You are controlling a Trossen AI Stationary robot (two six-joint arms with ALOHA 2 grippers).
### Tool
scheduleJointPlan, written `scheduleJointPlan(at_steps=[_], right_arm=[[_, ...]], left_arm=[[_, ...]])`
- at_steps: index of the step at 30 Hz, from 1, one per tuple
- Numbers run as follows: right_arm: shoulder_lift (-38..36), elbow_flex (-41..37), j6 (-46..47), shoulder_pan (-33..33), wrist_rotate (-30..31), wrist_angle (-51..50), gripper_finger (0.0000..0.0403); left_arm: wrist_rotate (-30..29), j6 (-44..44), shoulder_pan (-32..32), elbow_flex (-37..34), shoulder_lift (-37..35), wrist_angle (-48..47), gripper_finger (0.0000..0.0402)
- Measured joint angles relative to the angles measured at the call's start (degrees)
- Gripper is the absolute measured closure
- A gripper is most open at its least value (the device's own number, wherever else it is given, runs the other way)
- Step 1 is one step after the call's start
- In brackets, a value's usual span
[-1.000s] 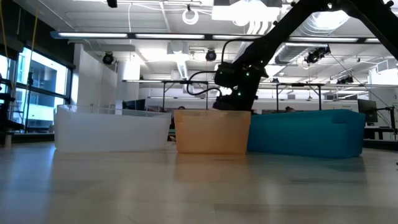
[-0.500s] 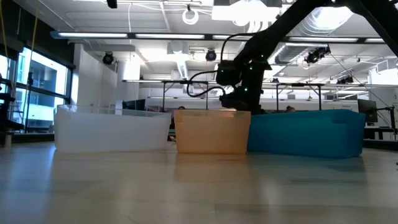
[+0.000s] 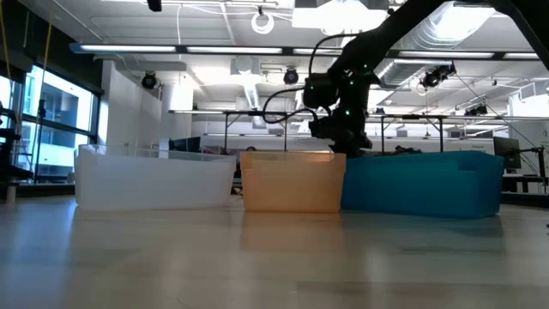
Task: Sort silverware by color (type)
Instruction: Put the purple spoon into the white bin
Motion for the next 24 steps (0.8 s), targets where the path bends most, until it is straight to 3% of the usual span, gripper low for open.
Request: scheduleJointPlan(at_steps=[7,17,24], right_arm=[[0.9,0.0,2.6,0.0,-3.4,2.0,0.0364],[1.8,0.0,2.7,0.0,-2.1,4.8,0.0217],[5.2,0.0,4.0,0.3,0.7,5.4,0.0202]], left_arm=[[0.0,0.1,0.0,0.0,0.0,0.0,0.0402],[-0.1,0.1,0.0,0.0,0.0,-0.1,0.0401],[-0.2,0.1,0.0,0.0,0.0,-0.1,0.0401]])
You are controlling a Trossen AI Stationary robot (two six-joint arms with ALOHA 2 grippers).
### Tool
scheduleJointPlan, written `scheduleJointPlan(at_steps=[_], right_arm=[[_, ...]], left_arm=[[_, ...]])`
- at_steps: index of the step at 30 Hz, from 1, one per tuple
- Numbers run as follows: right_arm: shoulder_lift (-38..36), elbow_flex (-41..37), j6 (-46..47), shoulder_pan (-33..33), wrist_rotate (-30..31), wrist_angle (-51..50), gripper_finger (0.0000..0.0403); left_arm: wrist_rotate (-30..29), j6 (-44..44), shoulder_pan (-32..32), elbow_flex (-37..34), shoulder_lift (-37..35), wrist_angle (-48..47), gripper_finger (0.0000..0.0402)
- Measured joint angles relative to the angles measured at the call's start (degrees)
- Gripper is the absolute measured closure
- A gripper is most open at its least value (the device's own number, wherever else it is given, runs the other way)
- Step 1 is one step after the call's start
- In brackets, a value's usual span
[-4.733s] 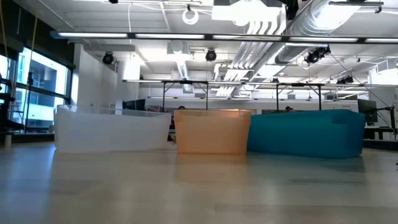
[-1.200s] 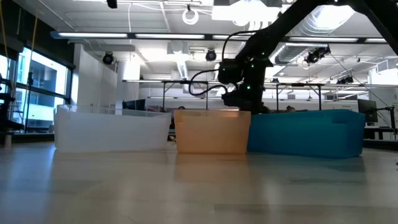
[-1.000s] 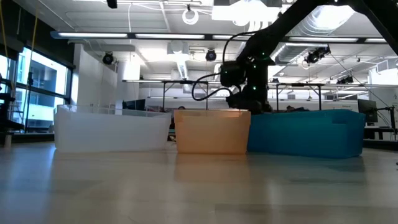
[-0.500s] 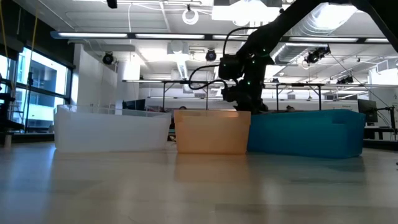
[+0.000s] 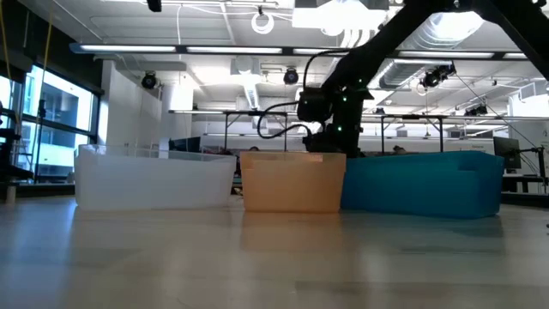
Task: Sort silverware by color (type)
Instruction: Put the purple spoon into the white bin
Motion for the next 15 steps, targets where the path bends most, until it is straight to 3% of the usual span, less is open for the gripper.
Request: scheduleJointPlan(at_steps=[10,15], right_arm=[[2.2,0.3,1.0,0.6,0.1,0.6,0.0204],[2.9,0.3,1.7,1.3,1.7,0.1,0.0245]], left_arm=[[0.0,0.0,0.0,0.0,0.0,-0.1,0.0402],[0.0,0.0,0.0,0.0,0.0,-0.2,0.0401]])
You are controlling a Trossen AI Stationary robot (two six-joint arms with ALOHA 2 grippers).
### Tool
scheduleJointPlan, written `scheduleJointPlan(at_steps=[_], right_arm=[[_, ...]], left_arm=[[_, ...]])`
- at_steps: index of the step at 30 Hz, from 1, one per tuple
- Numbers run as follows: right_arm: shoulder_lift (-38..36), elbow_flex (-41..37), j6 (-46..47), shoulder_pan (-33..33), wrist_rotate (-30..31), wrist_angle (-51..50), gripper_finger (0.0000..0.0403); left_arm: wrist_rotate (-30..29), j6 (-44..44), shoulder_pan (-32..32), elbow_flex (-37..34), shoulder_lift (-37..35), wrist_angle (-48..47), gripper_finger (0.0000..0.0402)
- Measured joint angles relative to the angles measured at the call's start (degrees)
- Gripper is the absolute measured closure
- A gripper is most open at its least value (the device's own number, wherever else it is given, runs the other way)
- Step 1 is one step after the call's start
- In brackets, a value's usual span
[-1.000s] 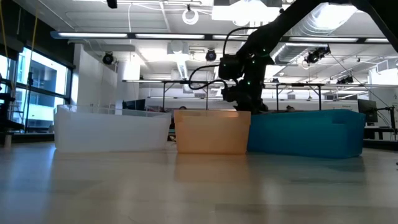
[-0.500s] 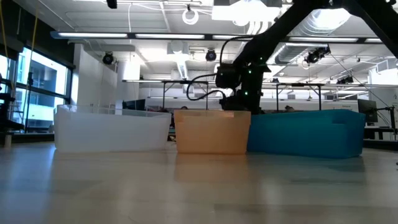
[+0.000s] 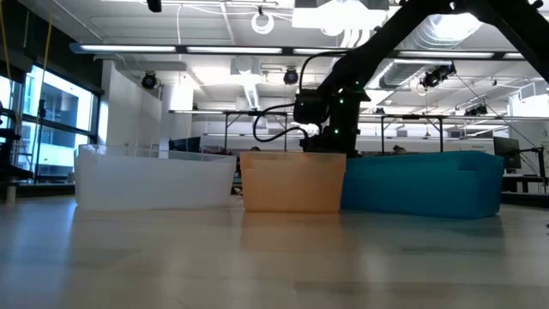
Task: Sort silverware by color (type)
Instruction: Put the purple spoon into the white bin
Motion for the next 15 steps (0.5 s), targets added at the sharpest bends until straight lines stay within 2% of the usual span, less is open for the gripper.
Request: scheduleJointPlan(at_steps=[7,15], right_arm=[[0.2,0.0,-2.3,0.3,-0.3,-1.4,0.0369],[0.2,-0.1,-3.6,0.2,-1.1,-2.2,0.0364]], left_arm=[[0.0,0.0,0.0,0.0,0.0,0.0,0.0402],[0.0,0.0,0.0,0.0,0.0,-0.1,0.0401]])
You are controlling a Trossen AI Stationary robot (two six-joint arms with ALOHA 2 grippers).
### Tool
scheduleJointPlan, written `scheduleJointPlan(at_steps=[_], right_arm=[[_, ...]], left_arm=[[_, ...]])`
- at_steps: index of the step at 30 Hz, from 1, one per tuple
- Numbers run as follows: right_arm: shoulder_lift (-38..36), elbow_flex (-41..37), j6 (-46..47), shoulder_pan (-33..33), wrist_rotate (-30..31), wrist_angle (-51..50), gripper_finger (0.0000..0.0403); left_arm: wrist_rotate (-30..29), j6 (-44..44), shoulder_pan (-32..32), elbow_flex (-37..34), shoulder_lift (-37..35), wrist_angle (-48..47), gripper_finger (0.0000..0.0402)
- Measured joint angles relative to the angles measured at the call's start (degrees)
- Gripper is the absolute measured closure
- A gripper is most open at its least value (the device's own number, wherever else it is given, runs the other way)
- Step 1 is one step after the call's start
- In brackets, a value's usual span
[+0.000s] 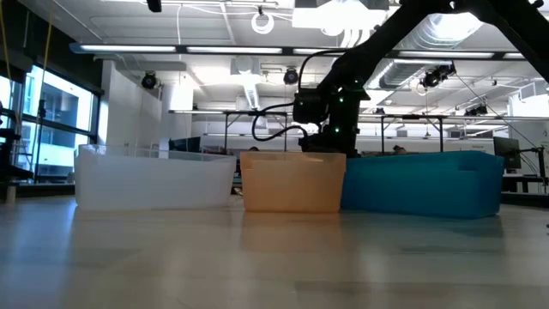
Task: Sort silverware by color (type)
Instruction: Put the purple spoon into the white bin
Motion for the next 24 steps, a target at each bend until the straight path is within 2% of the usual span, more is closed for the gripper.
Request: scheduleJointPlan(at_steps=[13,16,24], right_arm=[[-3.3,-0.7,-1.5,0.0,-1.6,-1.7,0.0368],[-6.3,-0.5,-2.0,0.0,-1.6,-1.5,0.04],[-14.5,-0.5,-2.0,0.7,-2.0,-2.0,0.0398]], left_arm=[[0.0,0.0,0.0,0.0,0.0,0.0,0.0401],[0.0,0.1,0.0,0.0,0.0,0.0,0.0401],[0.0,1.0,0.0,0.0,0.0,0.0,0.0401]])
